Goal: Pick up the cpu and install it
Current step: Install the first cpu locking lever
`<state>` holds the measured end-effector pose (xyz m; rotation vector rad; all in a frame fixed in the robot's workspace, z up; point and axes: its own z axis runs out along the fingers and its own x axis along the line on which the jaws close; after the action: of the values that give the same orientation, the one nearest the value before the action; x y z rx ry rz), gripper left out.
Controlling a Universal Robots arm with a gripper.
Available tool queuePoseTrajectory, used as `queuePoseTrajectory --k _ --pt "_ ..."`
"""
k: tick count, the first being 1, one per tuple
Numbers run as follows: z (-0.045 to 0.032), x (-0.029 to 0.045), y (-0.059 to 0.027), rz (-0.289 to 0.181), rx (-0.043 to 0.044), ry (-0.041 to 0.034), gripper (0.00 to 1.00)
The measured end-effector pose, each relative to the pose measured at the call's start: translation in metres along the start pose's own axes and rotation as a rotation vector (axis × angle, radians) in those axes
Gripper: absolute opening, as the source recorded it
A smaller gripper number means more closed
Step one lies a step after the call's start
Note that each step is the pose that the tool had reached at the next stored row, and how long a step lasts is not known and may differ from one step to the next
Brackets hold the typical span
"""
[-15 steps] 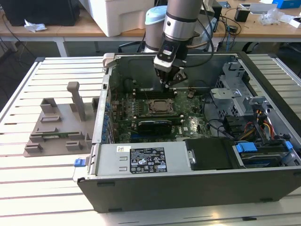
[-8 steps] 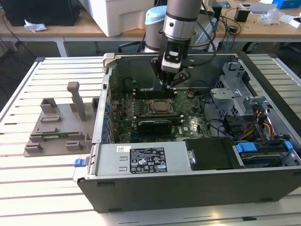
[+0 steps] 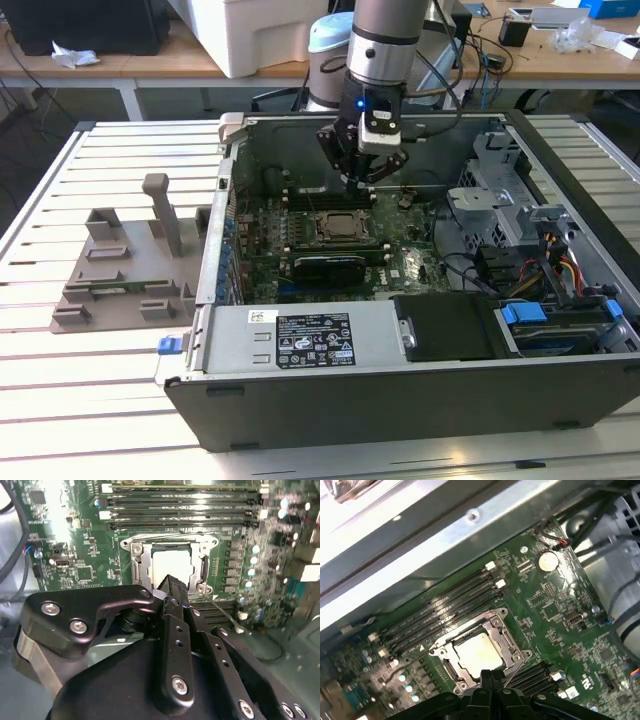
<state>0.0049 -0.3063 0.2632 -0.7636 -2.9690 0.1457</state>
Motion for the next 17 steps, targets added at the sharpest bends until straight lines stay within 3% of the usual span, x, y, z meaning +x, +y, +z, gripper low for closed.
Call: queuePoseTrajectory --k 2,7,8,9,11,12,13,14,15,17 --pt "0.0000 0.0000 0.0000 -0.065 0.0029 -0.0072 0.11" --pt "0.0000 0.0000 0.0000 -0.178 0.0068 -0.0189 0.11" --pt "0.0001 -0.0001 0.0001 -0.196 0.0019 -0.0185 0.11" --pt "0.0001 -0.0001 0.0001 -0.206 -0.0055 -0.0161 0.11" --pt "0.0001 0.0000 0.0001 -0.227 -0.0525 0.0032 0.11" --pt "0.0001 0.0000 0.0001 -0.233 -0.0668 0.0095 0.11" --pt "0.0001 0.0000 0.0000 -0.248 -0.0914 0.0206 0.11" --pt "0.0001 0.0000 0.0000 -0.257 -0.1009 0.0246 0.11" --pt "0.0002 0.0000 0.0001 -0.278 -0.1040 0.0254 0.11" --pt "0.0005 0.0000 0.0001 -0.362 -0.0979 0.0212 0.11"
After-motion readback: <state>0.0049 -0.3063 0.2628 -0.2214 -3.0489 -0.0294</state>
